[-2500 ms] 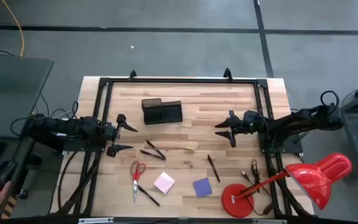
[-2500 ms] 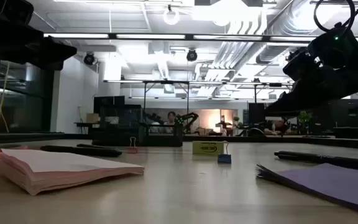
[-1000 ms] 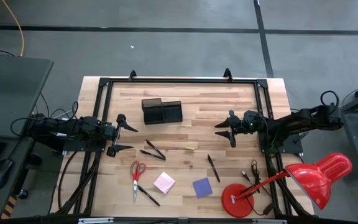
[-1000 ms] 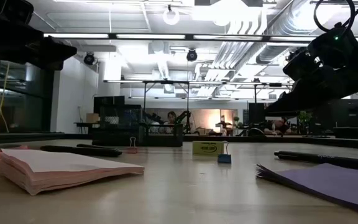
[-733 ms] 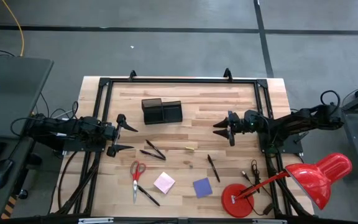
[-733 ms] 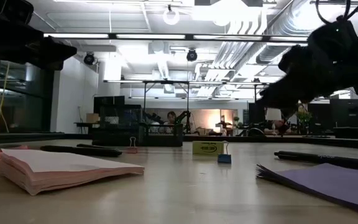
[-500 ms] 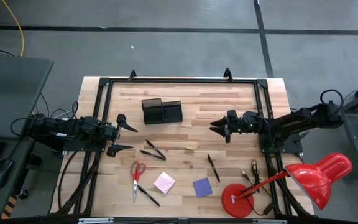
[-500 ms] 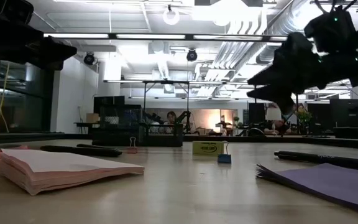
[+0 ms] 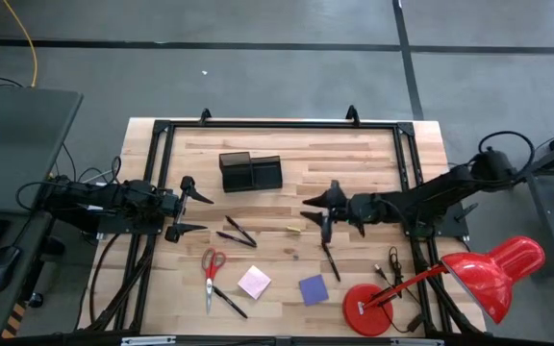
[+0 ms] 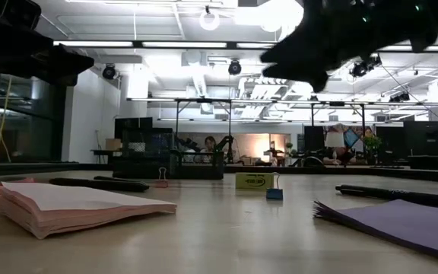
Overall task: Pick and place office supplies into organizer
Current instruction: Put the yellow eraser into the black desk organizer
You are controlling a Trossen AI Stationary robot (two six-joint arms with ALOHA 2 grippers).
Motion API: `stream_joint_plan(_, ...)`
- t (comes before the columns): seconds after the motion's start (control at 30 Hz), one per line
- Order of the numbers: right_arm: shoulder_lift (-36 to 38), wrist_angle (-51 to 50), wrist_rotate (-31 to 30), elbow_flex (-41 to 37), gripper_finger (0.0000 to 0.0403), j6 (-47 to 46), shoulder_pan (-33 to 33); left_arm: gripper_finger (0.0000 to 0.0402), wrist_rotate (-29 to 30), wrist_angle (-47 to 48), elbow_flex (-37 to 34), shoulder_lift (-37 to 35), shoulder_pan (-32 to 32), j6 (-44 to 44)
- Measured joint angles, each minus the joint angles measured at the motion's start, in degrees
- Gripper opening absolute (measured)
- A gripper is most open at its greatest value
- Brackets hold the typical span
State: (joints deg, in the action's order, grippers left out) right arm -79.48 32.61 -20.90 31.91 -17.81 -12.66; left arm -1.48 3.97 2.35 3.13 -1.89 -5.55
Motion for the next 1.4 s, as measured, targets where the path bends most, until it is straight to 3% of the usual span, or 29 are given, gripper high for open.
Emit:
stream_joint_plan(0.27, -12.7, -4.6, 2.7, 10.5, 0.0161, 8.4, -0.1, 0.0335, 0.0, 0.0, 0.0, 0.0, 0.0, 0.0)
stream_joint_plan(0.4, -19.0, -4.2, 3.7, 15.4, 0.0152, 7.3, 0.3, 0.0335, 0.0, 0.0, 0.0, 0.0, 0.0, 0.0)
stream_joint_plan(0.53, -23.8, -10.2, 7.7, 19.8, 0.0149, 9.1, 0.8, 0.0335, 0.0, 0.0, 0.0, 0.0, 0.0, 0.0)
stream_joint_plan(0.73, -25.5, -24.1, 7.9, 25.2, 0.0156, 8.3, 0.7, 0.0335, 0.0, 0.0, 0.0, 0.0, 0.0, 0.0)
stream_joint_plan(0.93, -24.4, -33.3, 7.9, 25.4, 0.0151, 3.5, 0.5, 0.0335, 1.5, -1.5, 0.0, 0.0, 0.0, -0.1)
stream_joint_plan(1.13, -24.3, -39.1, 9.5, 25.4, 0.0147, 0.1, 0.5, 0.0335, 1.5, -0.6, 0.0, 0.0, 0.0, 1.5)
stream_joint_plan(1.4, -24.3, -41.1, 6.4, 25.4, 0.0152, -0.8, 0.7, 0.0335, 1.5, 0.0, 0.0, 0.0, 0.0, 2.6)
